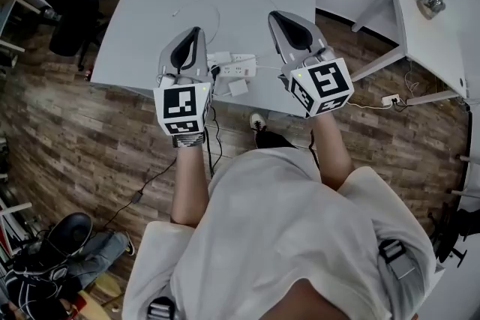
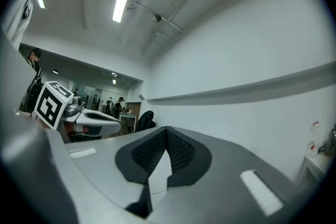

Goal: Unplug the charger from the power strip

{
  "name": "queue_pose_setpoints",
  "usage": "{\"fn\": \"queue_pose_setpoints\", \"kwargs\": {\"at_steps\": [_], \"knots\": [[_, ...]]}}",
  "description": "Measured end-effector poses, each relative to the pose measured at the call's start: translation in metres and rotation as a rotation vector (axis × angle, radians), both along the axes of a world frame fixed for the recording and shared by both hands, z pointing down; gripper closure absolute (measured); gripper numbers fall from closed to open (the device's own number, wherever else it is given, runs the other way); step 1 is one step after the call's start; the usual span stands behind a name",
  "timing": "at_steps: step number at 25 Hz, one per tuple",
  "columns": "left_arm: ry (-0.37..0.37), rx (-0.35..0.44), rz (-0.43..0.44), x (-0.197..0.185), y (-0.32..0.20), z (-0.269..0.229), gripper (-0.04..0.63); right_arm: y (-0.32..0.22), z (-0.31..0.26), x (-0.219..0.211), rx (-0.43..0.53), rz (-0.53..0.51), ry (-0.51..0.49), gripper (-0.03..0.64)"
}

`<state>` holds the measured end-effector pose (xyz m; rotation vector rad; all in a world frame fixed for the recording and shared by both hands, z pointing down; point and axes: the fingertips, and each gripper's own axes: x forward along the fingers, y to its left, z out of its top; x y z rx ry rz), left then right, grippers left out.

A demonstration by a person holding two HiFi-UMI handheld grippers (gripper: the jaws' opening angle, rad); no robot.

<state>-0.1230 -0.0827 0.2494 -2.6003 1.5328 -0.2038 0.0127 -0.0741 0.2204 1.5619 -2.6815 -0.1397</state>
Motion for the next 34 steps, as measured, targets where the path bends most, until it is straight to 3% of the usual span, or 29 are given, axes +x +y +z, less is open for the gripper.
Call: {"fn": "queue_pose_setpoints", "kwargs": {"at_steps": [10, 34], "knots": [[0.003, 0.114, 0.019, 0.008, -0.001, -0.061, 0.590, 0.003, -0.064, -0.002, 0.116, -0.020, -0.016, 0.615], [0.013, 0.074, 0.018, 0.008, -0.009, -0.062, 0.591, -0.005, -0.057, 0.000, 0.079, -0.009, -0.015, 0.615]]}}
